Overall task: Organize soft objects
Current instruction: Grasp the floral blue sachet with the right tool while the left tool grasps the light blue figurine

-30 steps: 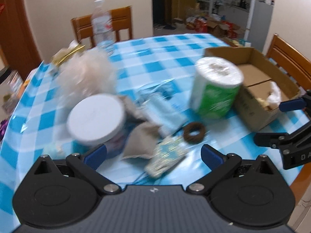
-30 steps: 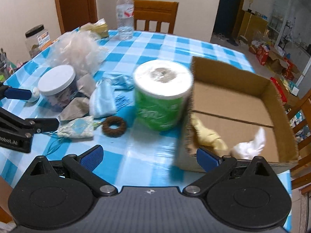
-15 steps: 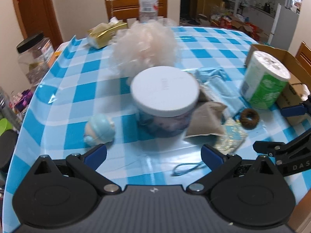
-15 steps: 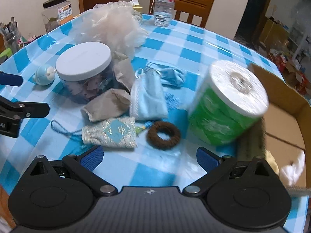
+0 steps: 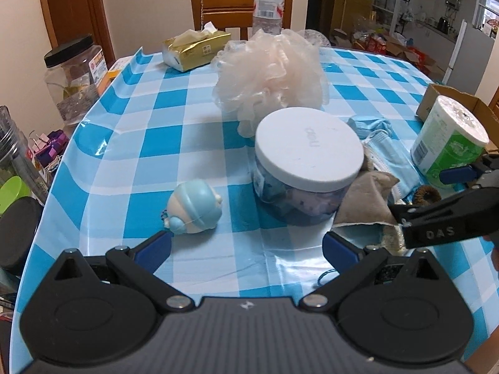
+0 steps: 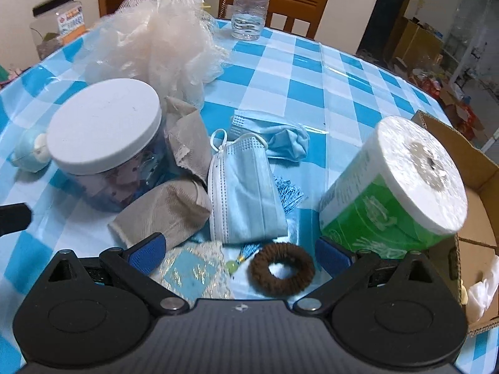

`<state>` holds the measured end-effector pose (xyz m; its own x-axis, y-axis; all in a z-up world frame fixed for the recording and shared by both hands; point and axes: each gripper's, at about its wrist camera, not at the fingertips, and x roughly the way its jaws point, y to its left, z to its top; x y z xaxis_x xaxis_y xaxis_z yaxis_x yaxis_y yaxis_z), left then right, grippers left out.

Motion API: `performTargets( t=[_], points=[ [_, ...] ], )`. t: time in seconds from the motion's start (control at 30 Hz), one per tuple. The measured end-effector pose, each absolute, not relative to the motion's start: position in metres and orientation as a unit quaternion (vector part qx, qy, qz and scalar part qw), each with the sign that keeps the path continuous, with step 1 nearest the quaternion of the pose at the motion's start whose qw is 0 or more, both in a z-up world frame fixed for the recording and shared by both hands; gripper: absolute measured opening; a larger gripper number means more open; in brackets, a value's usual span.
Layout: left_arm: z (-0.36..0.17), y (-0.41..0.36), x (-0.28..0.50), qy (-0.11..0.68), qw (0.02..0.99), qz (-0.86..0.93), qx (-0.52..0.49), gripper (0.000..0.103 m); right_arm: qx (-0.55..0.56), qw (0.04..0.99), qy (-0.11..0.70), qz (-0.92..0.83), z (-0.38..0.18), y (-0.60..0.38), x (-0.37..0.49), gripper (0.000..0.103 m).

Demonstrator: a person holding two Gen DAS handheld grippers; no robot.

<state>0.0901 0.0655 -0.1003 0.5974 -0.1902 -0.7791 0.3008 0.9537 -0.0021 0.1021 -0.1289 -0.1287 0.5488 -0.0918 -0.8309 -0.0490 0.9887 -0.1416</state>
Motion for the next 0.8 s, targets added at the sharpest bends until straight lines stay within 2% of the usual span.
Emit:
performTargets(
  t=[0.5,0.8],
  points=[
    [-0.104,0.07,0.093,0.432,0.89,-0.128,0.069,0.102,-0.126,0.853,0.506,-0.012,-0.139,-0.134,0.075,0.103],
    [-0.112,0.074,0.107,0.438,0.89,-0.107,0.068,0.102,-0.088,0.846,0.526,0.016,-0.14,-0.149,0.064,0.103]
  ],
)
